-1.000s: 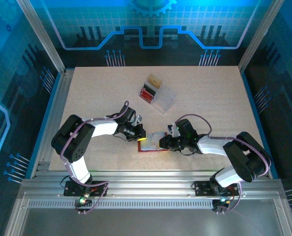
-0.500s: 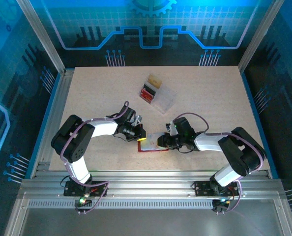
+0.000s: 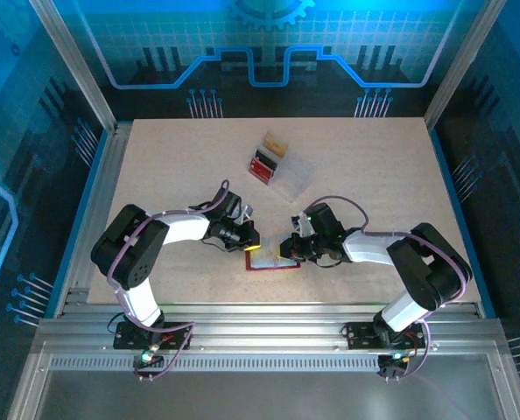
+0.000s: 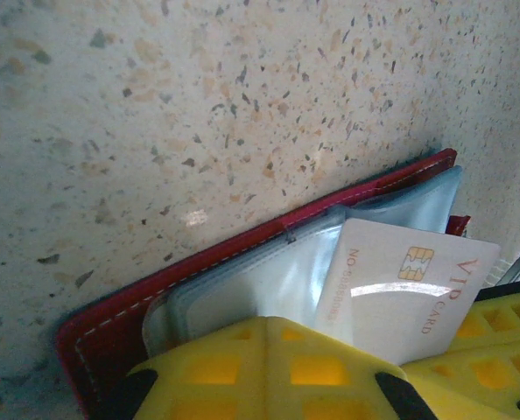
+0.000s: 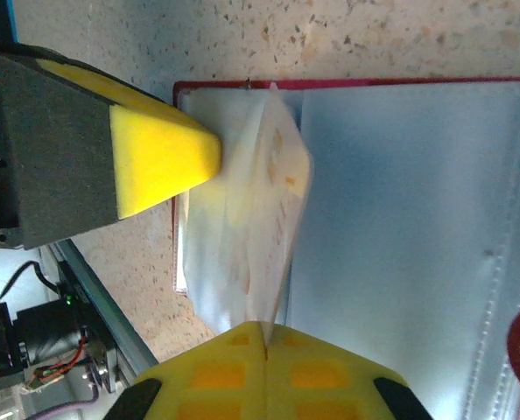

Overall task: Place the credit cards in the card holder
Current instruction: Insert the credit card into the card slot.

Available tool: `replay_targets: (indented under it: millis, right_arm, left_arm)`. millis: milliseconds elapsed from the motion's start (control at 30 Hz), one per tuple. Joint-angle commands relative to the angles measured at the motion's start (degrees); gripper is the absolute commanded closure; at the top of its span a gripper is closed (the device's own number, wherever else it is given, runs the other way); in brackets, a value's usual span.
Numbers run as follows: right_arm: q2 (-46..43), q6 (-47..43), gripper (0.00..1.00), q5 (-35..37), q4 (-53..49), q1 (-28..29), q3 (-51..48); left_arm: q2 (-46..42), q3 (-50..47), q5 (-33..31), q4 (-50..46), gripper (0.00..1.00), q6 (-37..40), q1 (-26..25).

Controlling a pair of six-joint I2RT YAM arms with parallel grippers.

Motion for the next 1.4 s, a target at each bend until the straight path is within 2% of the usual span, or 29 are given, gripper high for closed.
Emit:
replay_targets:
  millis: [0,200,667,1367]
  right_arm:
    - [1.30,-4.71,1.00,-1.42,-8.12,-0.17,3.21]
    - [5.09,-5.47,1.00,-4.46,-9.80,-0.36,4.56]
    - [4.38,-10.79,1.00,-6.11,-19.03,-1.99,7.14]
    - [9.16,-17.82,1.00,-9.68,-31.80,-3.37,13.72]
  left_arm:
    - [2.64,-3.35,-4.02,-6.30,0.95,1.21,-0.34]
    - [2.55,-3.46,-4.02,-6.29,0.95,1.28,-0.32]
    - [2.73,-3.32,-4.02,-6.12,0.95,1.33,-0.31]
    - [2.81,-3.49,-3.93,-5.77,0.95,1.52,-0.35]
